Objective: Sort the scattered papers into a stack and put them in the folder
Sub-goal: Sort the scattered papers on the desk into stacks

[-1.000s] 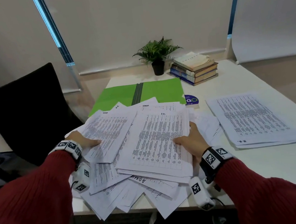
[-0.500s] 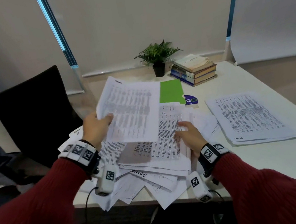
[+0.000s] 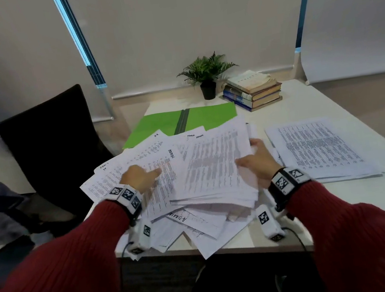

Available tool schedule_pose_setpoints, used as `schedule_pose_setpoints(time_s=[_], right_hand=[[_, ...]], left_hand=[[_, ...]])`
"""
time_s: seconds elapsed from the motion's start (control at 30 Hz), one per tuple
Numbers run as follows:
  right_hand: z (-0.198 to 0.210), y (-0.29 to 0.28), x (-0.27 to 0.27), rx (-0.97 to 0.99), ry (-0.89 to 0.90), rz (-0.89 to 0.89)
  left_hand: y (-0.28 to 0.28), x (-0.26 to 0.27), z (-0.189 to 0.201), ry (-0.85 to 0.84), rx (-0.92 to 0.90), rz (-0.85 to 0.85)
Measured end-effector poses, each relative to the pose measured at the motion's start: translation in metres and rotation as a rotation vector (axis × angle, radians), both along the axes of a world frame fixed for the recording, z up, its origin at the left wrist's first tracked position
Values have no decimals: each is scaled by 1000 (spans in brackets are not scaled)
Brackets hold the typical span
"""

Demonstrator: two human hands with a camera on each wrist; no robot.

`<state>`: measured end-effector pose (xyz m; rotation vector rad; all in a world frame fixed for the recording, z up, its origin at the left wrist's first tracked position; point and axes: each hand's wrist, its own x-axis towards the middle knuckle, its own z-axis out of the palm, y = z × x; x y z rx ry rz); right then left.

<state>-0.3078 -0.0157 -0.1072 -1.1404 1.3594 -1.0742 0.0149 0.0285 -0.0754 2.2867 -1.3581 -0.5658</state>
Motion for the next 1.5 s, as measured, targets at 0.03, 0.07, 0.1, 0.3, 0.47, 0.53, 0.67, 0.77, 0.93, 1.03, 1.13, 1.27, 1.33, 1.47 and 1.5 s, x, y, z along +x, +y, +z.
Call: schedule_pose_setpoints(time_s=[0.03,0.07,0.1,0.3,0.47,0.53,0.67,0.77,0.93,1.03,1.13,1.27,1.33,1.47,1.5], right_hand=[[10,0,-13,-11,-21,-15],[18,-2,-27,-19,-49,-14],[28,-4,-44,-15,-76,-13],[33,-44,-144,104,241,-66],[34,-52,-201,113,619,-121],[34,-55,-214,131,734,-159],[30,-65,-231,128,847,-204],[27,-70,-239,143,896,-213],[13,-95,-266,174,926,-195],[40,-64,-223,27,944,-159],[58,-27,-158,-58,619,-8],[49,6,-81,92,74,118],[35,17,-53,118,-132,159],[-4,20,-28,109,-69,95],[-12,19,-27,115,-43,47]], left_hand=[[2,11,-1,-81,85,43],[4,22,-3,-155,156,81],[6,28,-6,-191,210,109],[3,22,-11,-117,178,179],[-6,13,6,-251,-44,190],[-7,14,14,-268,-106,182],[-4,16,26,-235,-270,192],[0,10,34,-183,-404,171],[-2,-6,48,86,-532,144],[-7,-26,47,313,-575,115],[-9,-56,44,521,-567,71],[-9,-88,30,788,-441,5],[-7,-103,21,819,-391,-33],[-9,-110,5,595,-324,-154],[-10,-103,3,410,-296,-192]])
